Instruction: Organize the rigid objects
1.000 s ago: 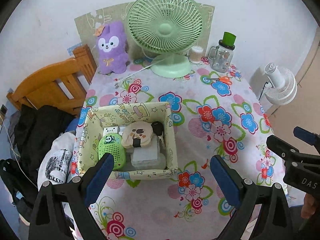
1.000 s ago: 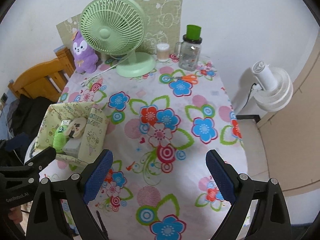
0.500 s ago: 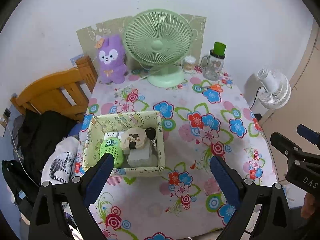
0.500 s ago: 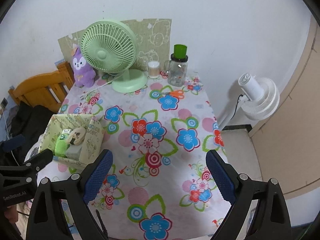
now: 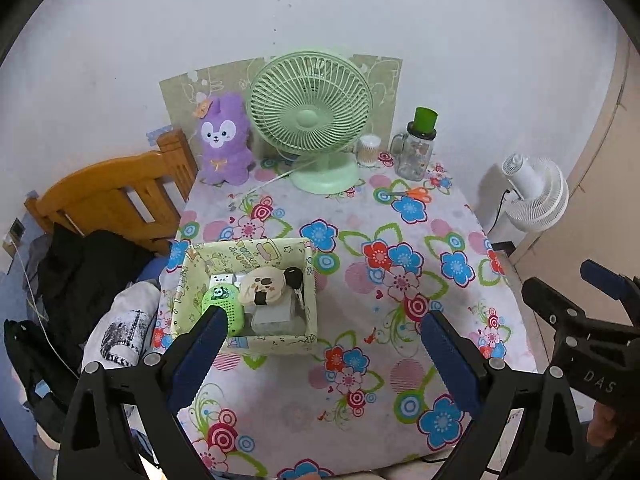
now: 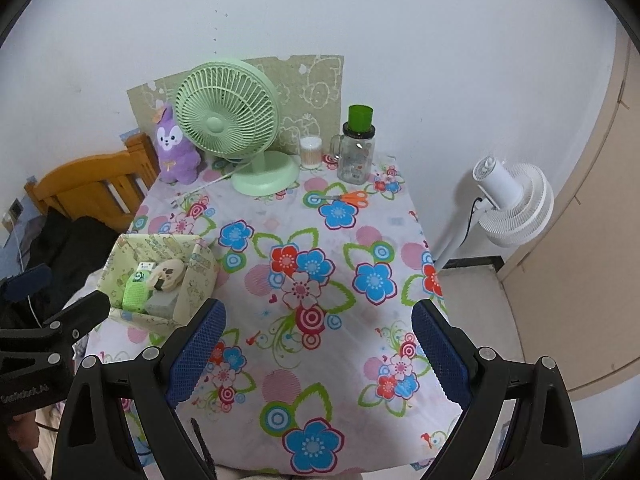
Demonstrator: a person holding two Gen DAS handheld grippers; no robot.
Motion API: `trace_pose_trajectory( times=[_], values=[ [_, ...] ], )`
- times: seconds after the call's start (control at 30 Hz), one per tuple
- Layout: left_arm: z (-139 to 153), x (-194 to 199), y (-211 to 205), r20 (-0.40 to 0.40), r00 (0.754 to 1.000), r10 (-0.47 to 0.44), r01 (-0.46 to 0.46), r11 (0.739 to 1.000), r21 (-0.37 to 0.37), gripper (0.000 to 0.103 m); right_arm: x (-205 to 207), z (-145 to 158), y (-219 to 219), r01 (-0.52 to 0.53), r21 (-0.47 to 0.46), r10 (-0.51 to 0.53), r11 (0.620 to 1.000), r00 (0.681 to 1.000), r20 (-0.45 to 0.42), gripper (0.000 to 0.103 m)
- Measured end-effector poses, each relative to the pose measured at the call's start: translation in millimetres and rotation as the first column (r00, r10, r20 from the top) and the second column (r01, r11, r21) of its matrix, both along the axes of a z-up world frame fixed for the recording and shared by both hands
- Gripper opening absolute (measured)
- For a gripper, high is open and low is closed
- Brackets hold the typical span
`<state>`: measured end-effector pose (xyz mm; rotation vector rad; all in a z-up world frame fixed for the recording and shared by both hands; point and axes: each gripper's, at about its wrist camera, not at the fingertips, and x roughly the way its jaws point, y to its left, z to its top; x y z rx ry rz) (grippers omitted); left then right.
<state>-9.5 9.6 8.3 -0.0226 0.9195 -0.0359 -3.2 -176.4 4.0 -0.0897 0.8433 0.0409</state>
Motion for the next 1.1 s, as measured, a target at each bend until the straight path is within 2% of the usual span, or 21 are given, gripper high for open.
trace_pose_trajectory(
  times=[1.1],
  values=[
    [-2, -5, -3, 0.026, 1.000, 0.005, -0.005, 1.000, 0.010, 0.103, 0, -4, 12, -0.023, -0.012, 0.022, 1.000, 1.000, -0.009, 0.096]
  ],
)
